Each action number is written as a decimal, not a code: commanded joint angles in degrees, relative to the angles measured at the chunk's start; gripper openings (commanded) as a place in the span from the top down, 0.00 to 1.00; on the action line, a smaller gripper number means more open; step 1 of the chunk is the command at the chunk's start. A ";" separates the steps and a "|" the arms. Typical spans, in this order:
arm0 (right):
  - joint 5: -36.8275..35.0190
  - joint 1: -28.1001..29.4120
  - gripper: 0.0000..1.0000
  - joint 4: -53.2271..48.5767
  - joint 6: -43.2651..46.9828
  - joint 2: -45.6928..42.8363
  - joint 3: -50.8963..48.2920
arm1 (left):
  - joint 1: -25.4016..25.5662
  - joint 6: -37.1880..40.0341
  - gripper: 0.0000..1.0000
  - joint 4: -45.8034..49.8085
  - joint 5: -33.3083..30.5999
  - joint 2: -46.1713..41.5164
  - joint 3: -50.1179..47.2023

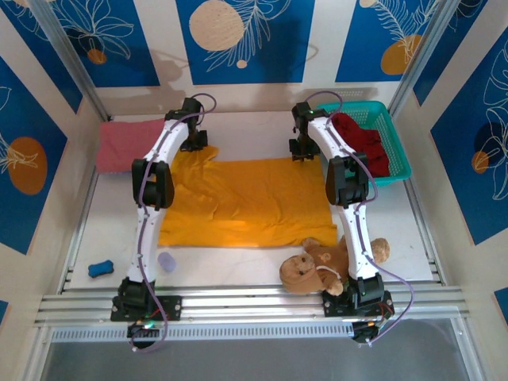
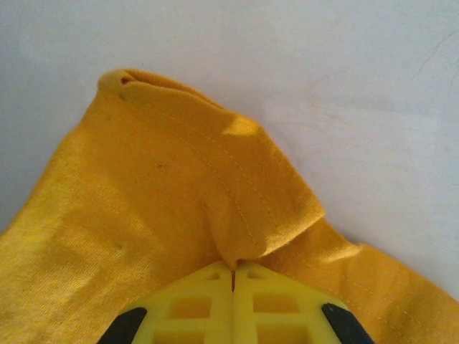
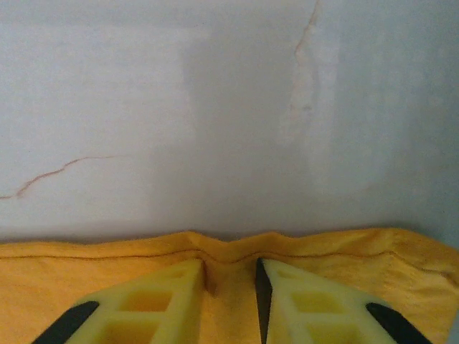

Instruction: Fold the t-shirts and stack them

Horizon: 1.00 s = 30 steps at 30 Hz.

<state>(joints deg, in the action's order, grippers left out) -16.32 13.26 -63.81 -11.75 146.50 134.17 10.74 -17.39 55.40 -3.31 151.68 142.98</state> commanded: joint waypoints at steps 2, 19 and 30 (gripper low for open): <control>0.12 0.06 0.88 -1.93 1.10 1.42 0.45 | -0.03 2.09 1.00 4.14 0.70 -2.67 0.40; 0.55 2.09 1.00 -1.22 -1.81 -15.00 -14.34 | 0.00 2.75 1.00 5.53 -0.17 -17.30 -11.48; 1.29 2.87 1.00 4.02 -4.55 -29.86 -35.50 | 0.66 1.95 1.00 -3.10 0.47 -38.13 -39.90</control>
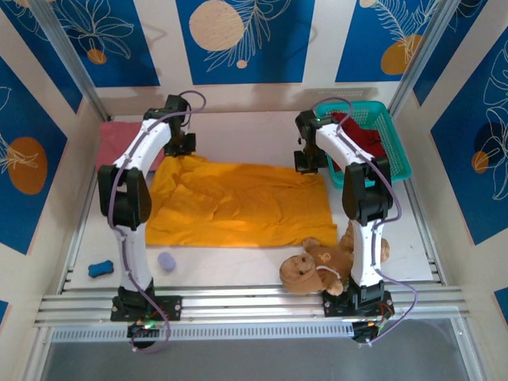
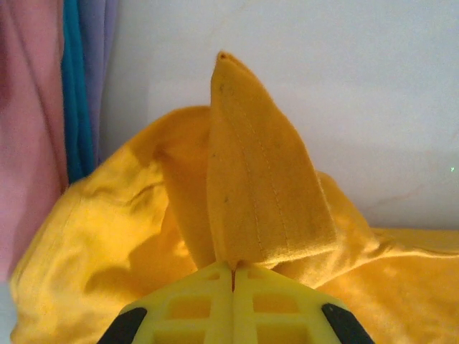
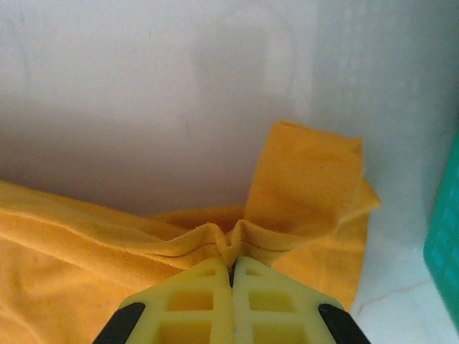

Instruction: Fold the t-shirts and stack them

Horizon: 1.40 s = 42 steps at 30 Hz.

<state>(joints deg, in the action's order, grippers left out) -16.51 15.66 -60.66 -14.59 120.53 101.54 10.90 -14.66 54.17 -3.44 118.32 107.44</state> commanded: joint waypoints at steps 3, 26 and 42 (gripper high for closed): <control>1.49 1.07 1.00 1.01 -2.14 -6.33 -6.80 | 0.72 -0.91 1.00 -2.97 -0.05 -9.57 -10.41; -10.03 9.41 0.56 -9.71 -14.03 -16.59 -19.60 | 2.69 -10.26 0.77 -8.82 4.03 -33.74 -47.52; 2.67 6.05 0.63 -1.28 -11.21 -8.95 -10.55 | 1.16 -9.52 0.65 -4.96 3.21 -36.37 -43.86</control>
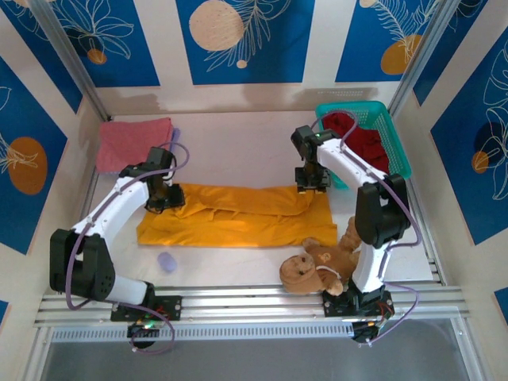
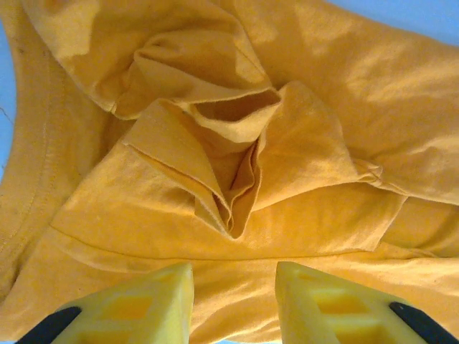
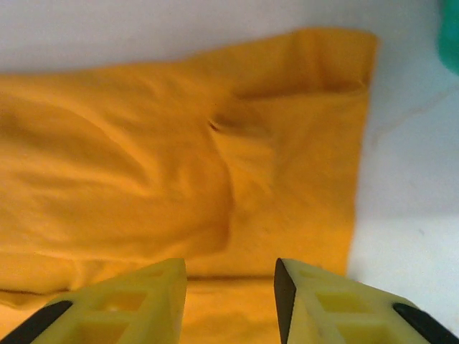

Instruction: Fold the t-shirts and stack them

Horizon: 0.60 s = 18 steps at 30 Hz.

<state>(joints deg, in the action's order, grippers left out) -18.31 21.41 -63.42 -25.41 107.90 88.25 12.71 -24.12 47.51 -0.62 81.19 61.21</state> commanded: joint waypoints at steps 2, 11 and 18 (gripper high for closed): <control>6.78 0.40 0.65 2.52 -1.22 6.54 4.05 | -0.89 0.06 0.64 1.73 0.26 0.88 2.47; 8.54 -0.92 0.65 1.43 -8.87 12.36 3.95 | -2.53 1.17 0.64 2.17 0.62 0.31 0.91; 0.51 -0.75 0.63 0.92 -13.17 -1.10 -11.61 | -3.69 2.05 0.64 2.55 0.88 0.06 1.10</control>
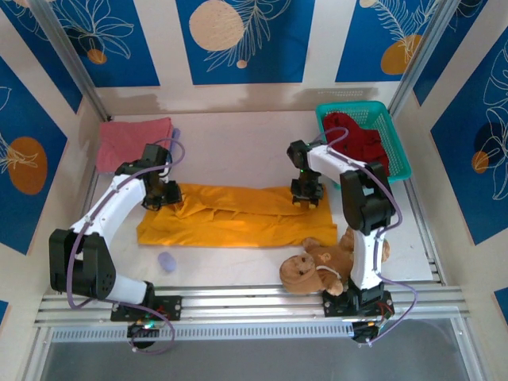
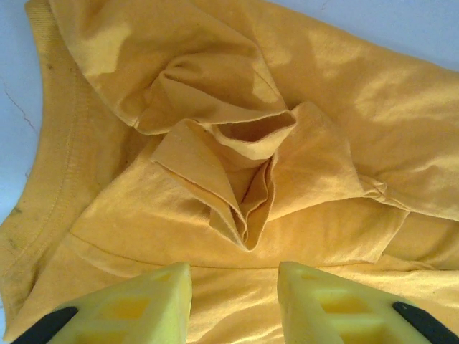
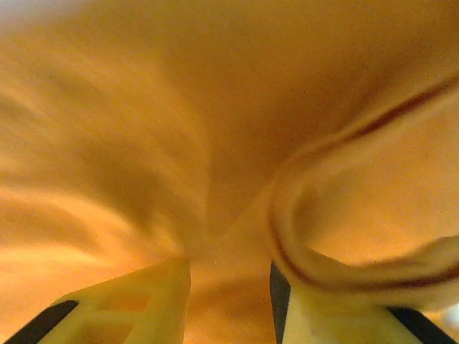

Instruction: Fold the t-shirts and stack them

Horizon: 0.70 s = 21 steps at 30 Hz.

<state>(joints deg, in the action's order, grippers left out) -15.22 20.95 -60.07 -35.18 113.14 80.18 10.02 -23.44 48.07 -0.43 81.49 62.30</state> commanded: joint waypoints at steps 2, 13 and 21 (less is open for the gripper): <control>-3.11 -0.81 0.61 -2.25 -3.54 -8.99 -6.69 | -1.57 1.89 0.64 2.20 1.12 0.56 0.34; 1.21 3.27 0.64 -4.59 -1.65 -10.63 -1.92 | -4.79 4.09 0.63 3.42 2.85 1.67 1.72; 11.88 15.84 0.64 -0.93 -7.41 -2.37 11.62 | -10.07 5.81 0.59 1.77 9.77 4.73 3.48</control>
<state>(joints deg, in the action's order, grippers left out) -9.67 34.22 -61.98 -39.24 106.85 88.88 0.67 -19.31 49.43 5.04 84.60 63.90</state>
